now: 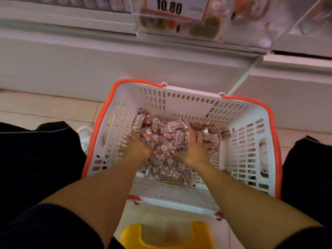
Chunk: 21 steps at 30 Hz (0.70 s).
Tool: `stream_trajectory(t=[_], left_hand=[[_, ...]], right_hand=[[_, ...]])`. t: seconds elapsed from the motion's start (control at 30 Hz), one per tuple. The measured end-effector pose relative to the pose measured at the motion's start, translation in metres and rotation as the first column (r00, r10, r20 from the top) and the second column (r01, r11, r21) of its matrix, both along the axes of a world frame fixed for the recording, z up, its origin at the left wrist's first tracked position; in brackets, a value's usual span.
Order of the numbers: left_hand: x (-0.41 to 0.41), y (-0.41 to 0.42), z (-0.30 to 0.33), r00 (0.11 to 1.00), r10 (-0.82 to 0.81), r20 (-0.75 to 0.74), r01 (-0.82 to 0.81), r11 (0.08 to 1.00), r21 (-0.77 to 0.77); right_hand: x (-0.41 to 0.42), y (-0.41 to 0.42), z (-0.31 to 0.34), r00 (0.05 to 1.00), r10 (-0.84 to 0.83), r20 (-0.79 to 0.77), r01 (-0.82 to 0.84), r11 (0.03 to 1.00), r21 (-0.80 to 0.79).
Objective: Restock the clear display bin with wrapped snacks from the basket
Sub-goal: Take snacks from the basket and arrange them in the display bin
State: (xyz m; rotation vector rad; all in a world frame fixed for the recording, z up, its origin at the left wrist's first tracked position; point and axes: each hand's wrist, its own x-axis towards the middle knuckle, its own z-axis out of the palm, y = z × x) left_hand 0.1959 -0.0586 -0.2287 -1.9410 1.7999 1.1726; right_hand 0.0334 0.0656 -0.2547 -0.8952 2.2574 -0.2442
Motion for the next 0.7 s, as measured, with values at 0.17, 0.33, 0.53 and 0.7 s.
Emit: stream_trajectory(t=[0.17, 0.33, 0.53, 0.7], left_hand=[[-0.023, 0.002, -0.022, 0.988, 0.15, -0.04, -0.15, 0.989, 0.004], [-0.032, 0.002, -0.035, 0.958, 0.286, -0.003, -0.286, 0.958, -0.02], [-0.022, 0.007, -0.041, 0.951, 0.287, -0.118, -0.295, 0.953, -0.064], [-0.023, 0.009, -0.039, 0.901, 0.402, -0.166, -0.421, 0.901, -0.104]], right_hand=[[0.009, -0.028, -0.012, 0.971, -0.22, 0.096, 0.228, 0.971, -0.078], [0.014, -0.044, -0.019, 0.922, -0.384, 0.05, 0.386, 0.919, -0.082], [0.011, -0.041, -0.023, 0.827, -0.519, 0.215, 0.548, 0.831, -0.101], [0.002, -0.037, -0.018, 0.616, -0.64, 0.46, 0.726, 0.688, -0.015]])
